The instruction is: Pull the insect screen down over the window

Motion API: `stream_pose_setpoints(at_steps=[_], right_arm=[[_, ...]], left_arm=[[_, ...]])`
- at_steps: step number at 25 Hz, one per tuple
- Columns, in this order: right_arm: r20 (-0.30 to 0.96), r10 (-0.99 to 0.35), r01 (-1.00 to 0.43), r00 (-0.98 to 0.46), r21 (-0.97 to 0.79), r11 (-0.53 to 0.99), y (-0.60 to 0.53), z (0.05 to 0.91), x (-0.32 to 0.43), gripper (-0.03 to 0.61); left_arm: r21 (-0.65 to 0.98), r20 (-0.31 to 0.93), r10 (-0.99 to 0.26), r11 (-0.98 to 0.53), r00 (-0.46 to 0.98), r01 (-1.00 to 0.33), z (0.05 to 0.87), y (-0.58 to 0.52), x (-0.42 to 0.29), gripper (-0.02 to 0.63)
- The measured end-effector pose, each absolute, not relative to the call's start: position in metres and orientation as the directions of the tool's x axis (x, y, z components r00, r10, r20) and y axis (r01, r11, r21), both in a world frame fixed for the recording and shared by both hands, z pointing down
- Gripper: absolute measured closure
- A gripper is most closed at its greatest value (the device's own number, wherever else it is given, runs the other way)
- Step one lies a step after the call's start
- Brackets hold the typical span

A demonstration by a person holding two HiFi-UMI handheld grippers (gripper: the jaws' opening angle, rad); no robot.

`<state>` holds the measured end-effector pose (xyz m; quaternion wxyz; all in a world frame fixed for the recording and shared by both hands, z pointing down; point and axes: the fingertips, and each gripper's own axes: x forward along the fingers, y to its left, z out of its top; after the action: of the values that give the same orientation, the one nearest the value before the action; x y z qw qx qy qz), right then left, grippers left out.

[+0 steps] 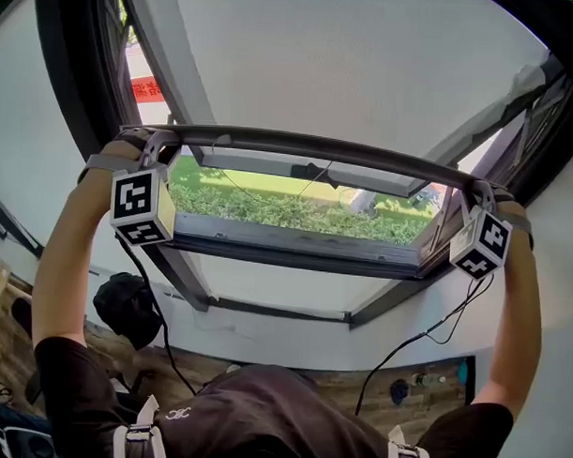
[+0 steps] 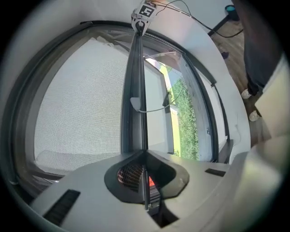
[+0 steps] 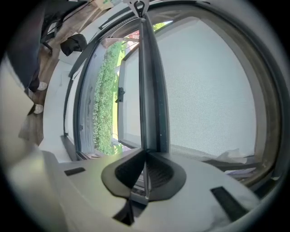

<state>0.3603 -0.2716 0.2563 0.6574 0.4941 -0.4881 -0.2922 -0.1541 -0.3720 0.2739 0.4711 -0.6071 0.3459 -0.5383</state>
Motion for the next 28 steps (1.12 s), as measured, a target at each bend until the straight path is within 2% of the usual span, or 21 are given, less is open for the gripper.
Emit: stream_pose_setpoints(at_steps=[4,9,23,28], right_arm=[[0.44,-0.828,-0.129,0.348,0.897,0.422,-0.263,0.313,0.364,0.555],[0.49,-0.8,-0.156,0.348,0.871,0.465,-0.262,0.365,0.365,0.555],[0.556,-0.737,-0.195,0.384,0.829,0.524,-0.256,0.518,0.368,0.554],[0.521,-0.752,-0.195,0.403,0.852,0.486,-0.26,0.553,0.371,0.554]], left_arm=[[-0.91,0.414,-0.896,-0.404,0.162,0.097,0.329,-0.369,-0.15,0.581],[-0.885,0.465,-0.876,-0.454,0.131,0.106,0.381,-0.367,-0.149,0.581],[-0.836,0.548,-0.829,-0.54,0.114,0.093,0.532,-0.368,-0.15,0.581],[-0.814,0.581,-0.806,-0.577,0.114,0.068,0.565,-0.367,-0.151,0.581]])
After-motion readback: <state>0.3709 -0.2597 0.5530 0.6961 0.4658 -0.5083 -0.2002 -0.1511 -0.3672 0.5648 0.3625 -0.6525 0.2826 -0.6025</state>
